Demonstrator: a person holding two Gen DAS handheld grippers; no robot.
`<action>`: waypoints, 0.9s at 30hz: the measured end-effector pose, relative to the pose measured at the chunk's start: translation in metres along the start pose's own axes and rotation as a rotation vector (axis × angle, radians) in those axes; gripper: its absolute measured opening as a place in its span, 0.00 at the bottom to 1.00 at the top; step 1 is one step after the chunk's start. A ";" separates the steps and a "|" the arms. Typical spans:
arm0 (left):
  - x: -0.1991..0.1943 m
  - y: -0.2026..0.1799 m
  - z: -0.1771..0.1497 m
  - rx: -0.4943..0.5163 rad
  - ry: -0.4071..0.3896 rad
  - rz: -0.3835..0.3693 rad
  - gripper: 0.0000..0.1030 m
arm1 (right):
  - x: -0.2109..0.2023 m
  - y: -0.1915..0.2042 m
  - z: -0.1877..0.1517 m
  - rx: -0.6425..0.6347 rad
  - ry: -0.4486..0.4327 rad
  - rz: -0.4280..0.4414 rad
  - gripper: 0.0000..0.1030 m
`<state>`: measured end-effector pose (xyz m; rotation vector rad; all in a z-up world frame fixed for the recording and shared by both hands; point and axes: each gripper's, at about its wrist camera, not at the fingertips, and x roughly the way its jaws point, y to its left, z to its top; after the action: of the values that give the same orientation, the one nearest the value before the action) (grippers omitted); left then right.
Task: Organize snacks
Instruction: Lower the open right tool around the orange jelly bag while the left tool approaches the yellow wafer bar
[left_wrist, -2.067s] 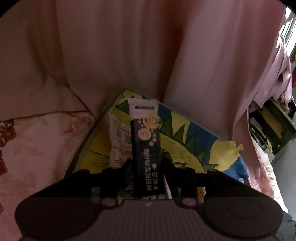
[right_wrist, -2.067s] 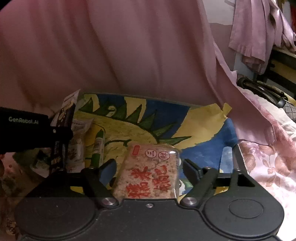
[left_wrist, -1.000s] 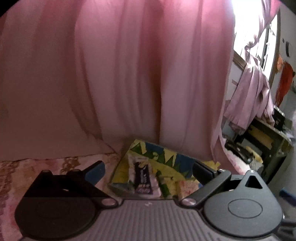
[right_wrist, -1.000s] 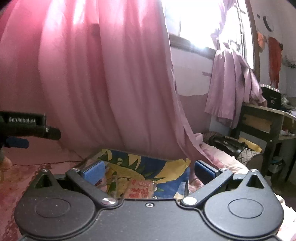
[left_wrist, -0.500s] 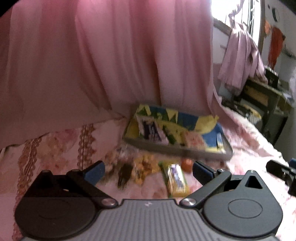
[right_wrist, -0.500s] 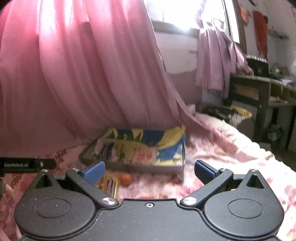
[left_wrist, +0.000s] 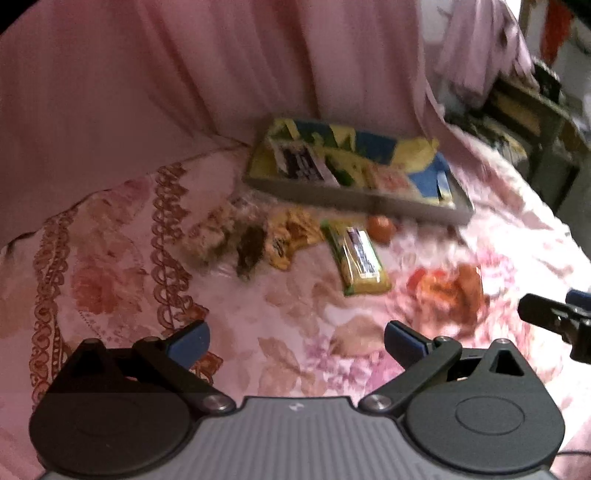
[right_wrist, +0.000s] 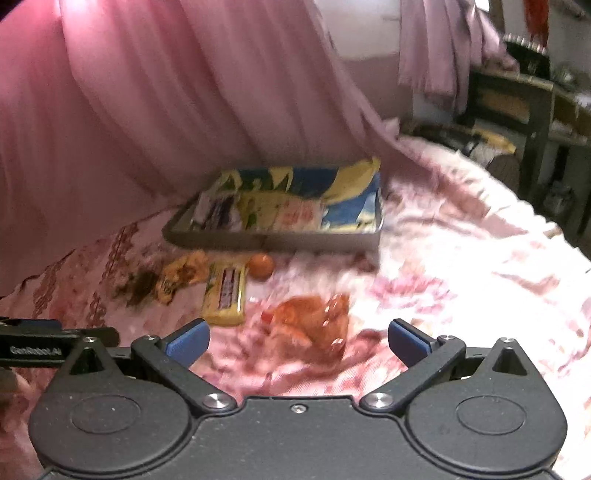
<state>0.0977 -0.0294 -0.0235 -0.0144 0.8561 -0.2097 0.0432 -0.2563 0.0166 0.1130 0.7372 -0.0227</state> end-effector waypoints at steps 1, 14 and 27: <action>0.003 -0.001 0.000 0.015 0.014 -0.002 1.00 | 0.004 -0.001 0.000 0.008 0.028 0.006 0.99; 0.037 -0.005 0.011 0.054 0.075 -0.017 1.00 | 0.067 -0.015 0.005 0.079 0.276 -0.002 0.99; 0.086 -0.021 0.034 0.074 0.007 -0.061 1.00 | 0.114 -0.010 0.024 -0.137 0.216 -0.018 0.99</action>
<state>0.1743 -0.0685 -0.0630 0.0294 0.8546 -0.2990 0.1429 -0.2665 -0.0438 -0.0225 0.9534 0.0235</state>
